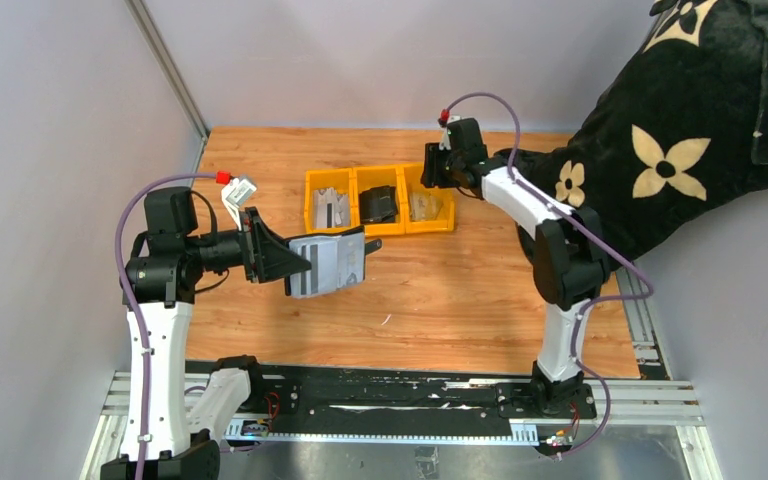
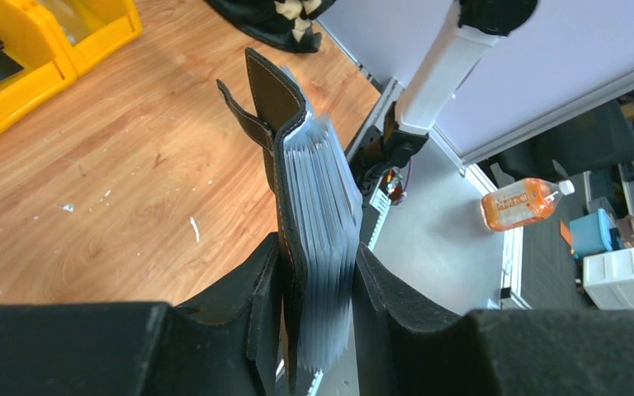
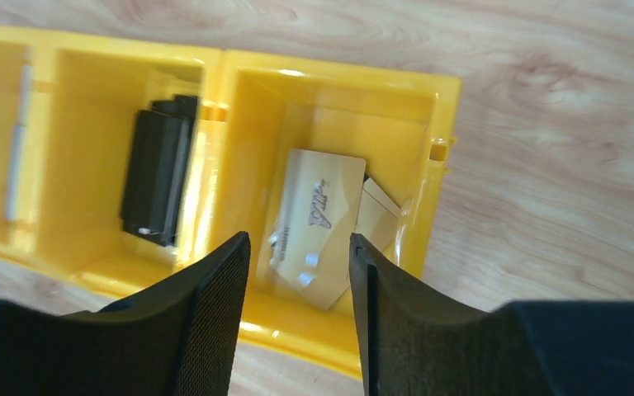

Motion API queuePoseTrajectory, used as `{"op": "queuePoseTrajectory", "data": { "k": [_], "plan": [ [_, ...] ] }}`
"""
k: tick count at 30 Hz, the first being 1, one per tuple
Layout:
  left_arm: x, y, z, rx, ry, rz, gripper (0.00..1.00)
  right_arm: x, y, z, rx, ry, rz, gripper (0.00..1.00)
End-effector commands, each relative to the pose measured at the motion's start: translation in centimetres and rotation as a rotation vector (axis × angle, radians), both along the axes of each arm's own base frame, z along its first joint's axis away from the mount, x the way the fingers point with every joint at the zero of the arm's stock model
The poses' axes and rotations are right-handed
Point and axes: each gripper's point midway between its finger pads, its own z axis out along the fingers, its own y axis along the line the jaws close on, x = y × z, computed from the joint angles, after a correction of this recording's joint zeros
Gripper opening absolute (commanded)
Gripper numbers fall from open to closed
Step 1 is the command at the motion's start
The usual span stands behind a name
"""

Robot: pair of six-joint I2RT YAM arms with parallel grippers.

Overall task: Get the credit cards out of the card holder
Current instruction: Place the credit card in the storage box, then remove the credit card from the card holder.

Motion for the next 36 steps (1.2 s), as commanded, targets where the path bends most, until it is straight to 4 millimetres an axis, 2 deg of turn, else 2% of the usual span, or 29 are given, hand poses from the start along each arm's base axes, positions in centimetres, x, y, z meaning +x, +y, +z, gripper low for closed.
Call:
{"op": "queuePoseTrajectory", "data": {
  "k": [1, 3, 5, 7, 8, 9, 11, 14, 15, 17, 23, 31, 35, 36],
  "plan": [
    [-0.3, 0.0, 0.8, 0.01, -0.056, -0.003, 0.04, -2.2, 0.9, 10.4, 0.025, -0.21, 0.046, 0.56],
    [-0.4, 0.0, 0.7, 0.016, -0.079, -0.009, 0.04, -4.7, 2.6, 14.7, 0.124, -0.283, 0.151, 0.64],
    [-0.5, -0.1, 0.8, 0.014, -0.087, -0.015, 0.03, -8.5, 5.3, 18.9, 0.285, -0.347, 0.319, 0.73],
    [-0.7, -0.1, 0.7, 0.011, -0.092, -0.022, 0.02, -13.4, 7.5, 23.6, 0.477, -0.404, 0.515, 0.77],
    [-0.9, -0.2, 0.8, 0.005, -0.094, -0.031, 0.02, -16.2, 8.5, 25.2, 0.557, -0.406, 0.632, 0.78],
    [-1.0, -0.3, 0.8, -0.002, -0.095, -0.04, 0.02, -19.1, 9.5, 26.4, 0.624, -0.411, 0.763, 0.78],
    [-1.4, -0.4, 0.9, -0.012, -0.102, -0.056, 0.02, -23.6, 10.8, 27.4, 0.684, -0.397, 0.934, 0.78],
    [-1.6, -0.5, 0.9, -0.002, -0.118, -0.06, 0.0, -29.3, 12.4, 27.6, 0.705, -0.405, 1.147, 0.79],
    [-1.5, -0.4, 0.6, 0.012, -0.121, -0.05, 0.0, -30.4, 12.7, 27.5, 0.701, -0.411, 1.192, 0.8],
    [-1.5, -0.4, 0.4, 0.03, -0.131, -0.041, 0.0, -31.9, 13.2, 26.9, 0.686, -0.374, 1.257, 0.81],
    [-2.1, -0.5, 0.3, 0.046, -0.171, -0.044, 0.0, -33.7, 14.7, 25.1, 0.603, -0.355, 1.368, 0.82],
    [-3.0, -0.8, 0.3, 0.038, -0.191, -0.074, 0.0, -33.4, 16.0, 22.1, 0.419, -0.387, 1.411, 0.84],
    [-3.0, -0.7, 0.3, 0.054, -0.217, -0.068, 0.0, -34.4, 15.7, 21.1, 0.394, -0.346, 1.459, 0.84],
    [-2.9, -0.7, 0.2, 0.06, -0.223, -0.064, 0.0, -34.6, 15.7, 20.9, 0.39, -0.339, 1.464, 0.78]
  ]
}}
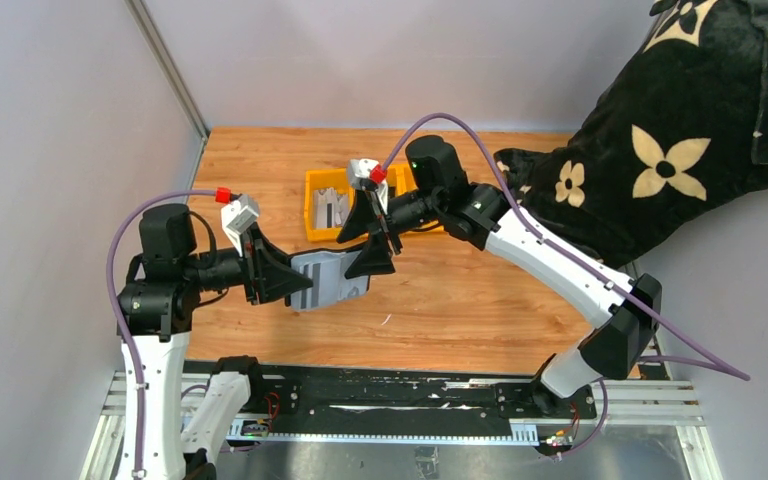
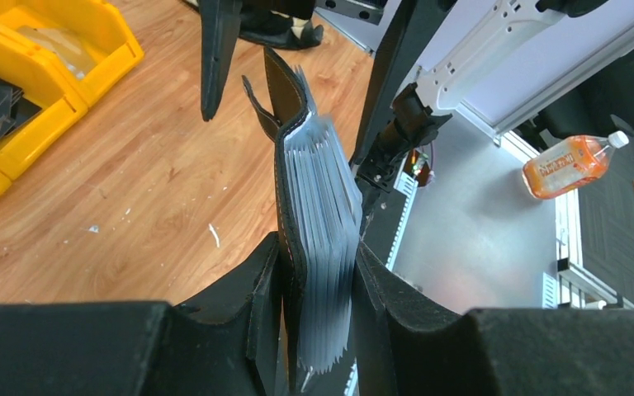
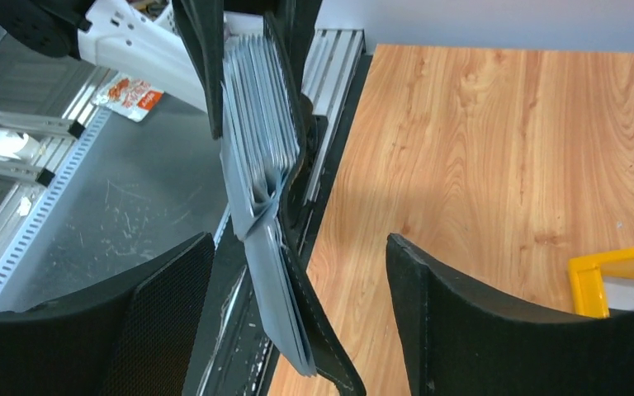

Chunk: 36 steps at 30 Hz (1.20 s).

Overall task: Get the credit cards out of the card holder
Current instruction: Remove the credit card from the card holder.

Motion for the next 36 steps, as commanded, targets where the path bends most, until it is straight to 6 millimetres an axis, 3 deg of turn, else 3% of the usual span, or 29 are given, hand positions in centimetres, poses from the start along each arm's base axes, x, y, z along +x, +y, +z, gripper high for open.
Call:
{"op": "queuePoseTrajectory", "data": {
  "k": [1, 3, 7, 8, 13, 15, 26, 36],
  "plan": [
    [-0.2, 0.0, 0.2, 0.012, -0.059, -0.012, 0.0, -1.2, -0.4, -1.6, -0.062, -0.025, 0.044, 0.73],
    [0.0, 0.0, 0.2, 0.019, -0.069, -0.006, 0.0, -1.2, -0.3, -2.1, -0.079, -0.004, 0.037, 0.57],
    [0.1, 0.1, 0.1, 0.025, -0.075, -0.003, 0.0, -0.6, 0.3, -1.6, -0.054, 0.049, -0.027, 0.04],
    [0.1, 0.1, 0.1, 0.026, -0.074, 0.0, 0.03, -0.2, 0.6, -0.9, -0.031, 0.058, -0.055, 0.0],
    [-0.3, 0.1, -0.1, 0.027, -0.083, -0.002, 0.38, 0.5, 1.3, 1.2, 0.082, 0.117, -0.136, 0.0],
    [-0.5, 0.1, -0.3, 0.033, -0.097, 0.001, 0.41, 0.6, 1.3, 1.5, 0.102, 0.121, -0.15, 0.0],
    [0.0, 0.4, -0.8, 0.057, -0.1, 0.028, 0.39, 0.1, 0.7, 2.8, 0.128, 0.144, -0.168, 0.0],
    [-1.7, -0.3, 0.5, 0.001, -0.129, -0.053, 0.36, -0.1, 0.6, 2.7, 0.126, 0.147, -0.162, 0.0]
  ]
}}
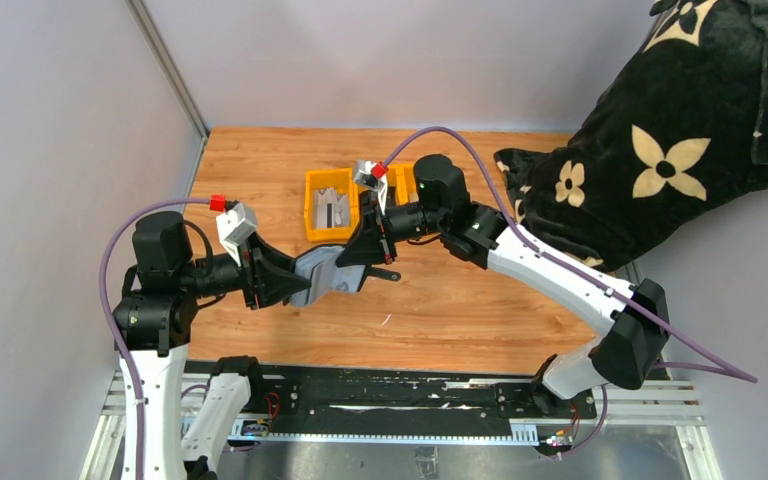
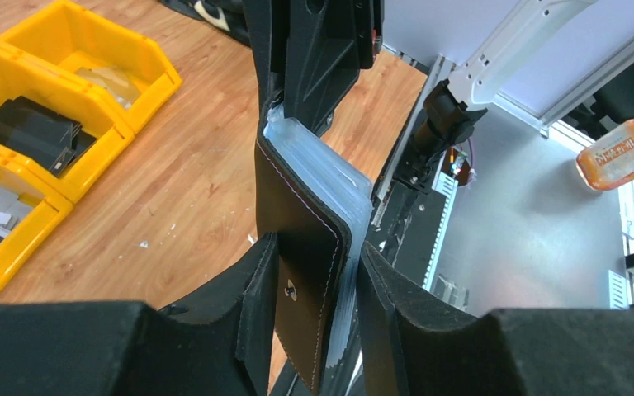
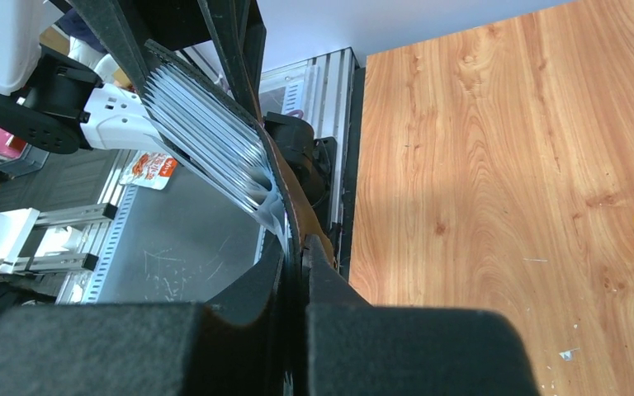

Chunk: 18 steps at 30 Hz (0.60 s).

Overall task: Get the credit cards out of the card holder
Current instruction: Remove the credit card from the card holder.

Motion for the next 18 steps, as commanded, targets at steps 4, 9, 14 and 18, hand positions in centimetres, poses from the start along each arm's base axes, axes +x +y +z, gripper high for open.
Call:
{"op": "queuePoseTrajectory", "data": {
  "k": [4, 9, 14, 18],
  "plan": [
    [-2.1, -0.8, 0.5, -0.057, 0.03, -0.104, 0.35, -0.7, -0.1, 4.5, 0.131, -0.09, 0.001, 0.0],
    [-2.5, -1.0, 0.6, -0.076, 0.043, -0.134, 0.43, -0.7, -0.2, 4.7, 0.133, -0.088, -0.005, 0.0],
    [-2.0, -0.9, -0.3, -0.062, 0.063, -0.112, 0.49, -0.9, -0.1, 5.2, 0.143, -0.087, 0.0, 0.0],
    [0.0, 0.0, -1.6, 0.001, 0.087, -0.003, 0.47, -1.5, 0.2, 5.6, 0.145, -0.086, 0.006, 0.0]
  ]
}}
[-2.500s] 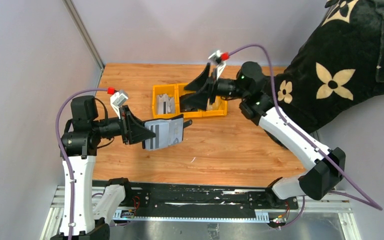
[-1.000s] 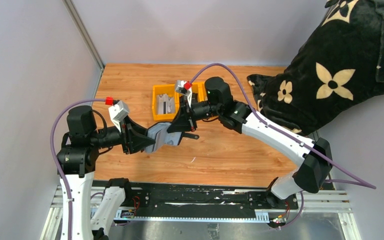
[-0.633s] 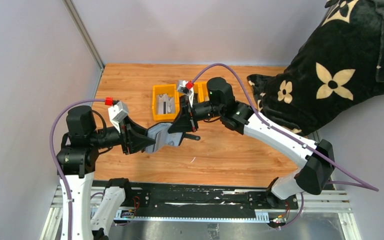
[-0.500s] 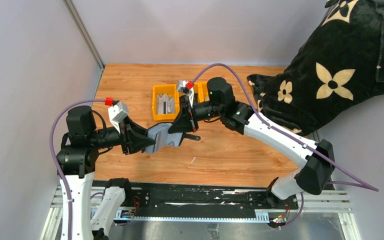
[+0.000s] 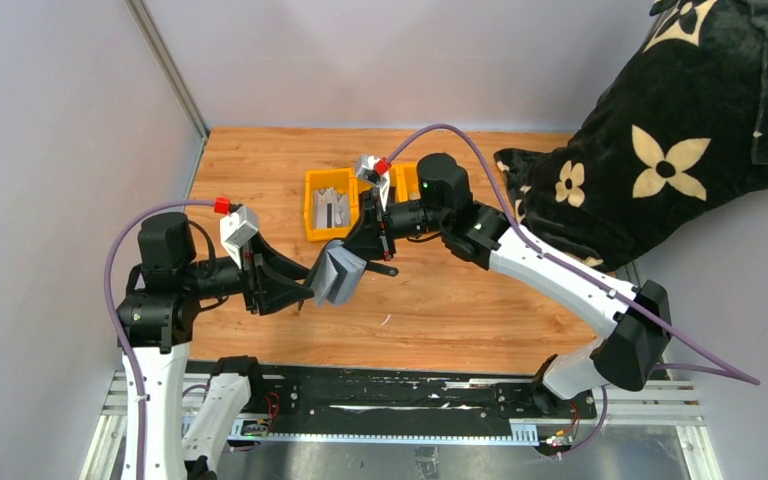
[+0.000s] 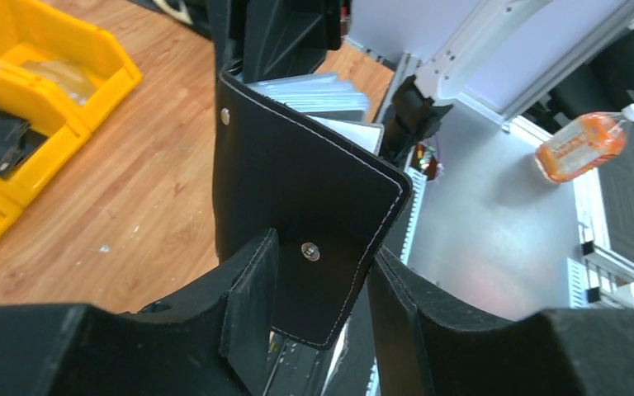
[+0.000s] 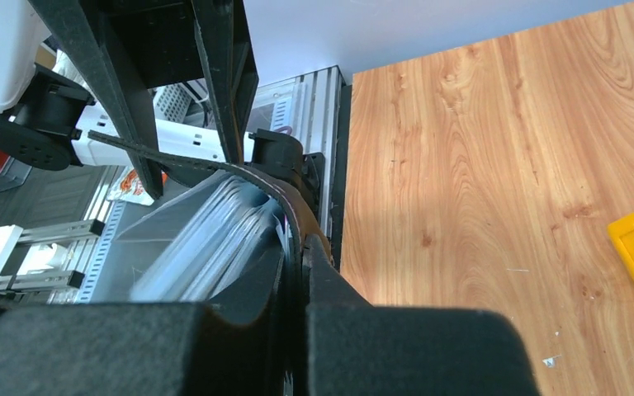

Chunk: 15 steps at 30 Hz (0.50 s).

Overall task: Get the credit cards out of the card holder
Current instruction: Remove the credit card from the card holder.

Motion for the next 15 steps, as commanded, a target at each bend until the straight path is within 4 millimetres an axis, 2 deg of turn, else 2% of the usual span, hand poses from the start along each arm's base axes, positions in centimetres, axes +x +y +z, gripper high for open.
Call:
{"op": "queuePoseTrajectory", "data": {
  "k": [1, 3, 6, 8, 11, 15],
  "plan": [
    [1.9, 0.8, -1.7, 0.071, 0.052, 0.103, 0.49, -1.6, 0.1, 4.7, 0.113, -0.071, 0.021, 0.0],
    [2.4, 1.1, -2.1, 0.09, 0.052, 0.13, 0.55, -1.4, 0.5, 4.5, 0.093, -0.062, -0.007, 0.0],
    [1.6, 0.9, -1.7, 0.082, 0.006, 0.105, 0.81, -0.3, 0.9, 3.9, 0.017, -0.033, -0.096, 0.0],
    [0.7, 0.8, -1.3, 0.081, -0.056, 0.083, 0.93, 0.4, 1.0, 3.3, -0.033, -0.032, -0.161, 0.0],
    [0.6, 1.2, -1.6, 0.112, -0.114, 0.111, 1.0, 0.8, 1.3, 3.6, -0.043, -0.049, -0.235, 0.0],
    [2.5, 2.3, -1.7, 0.159, -0.138, 0.223, 1.0, 1.0, 2.4, 3.7, -0.058, -0.036, -0.317, 0.0]
  ]
}}
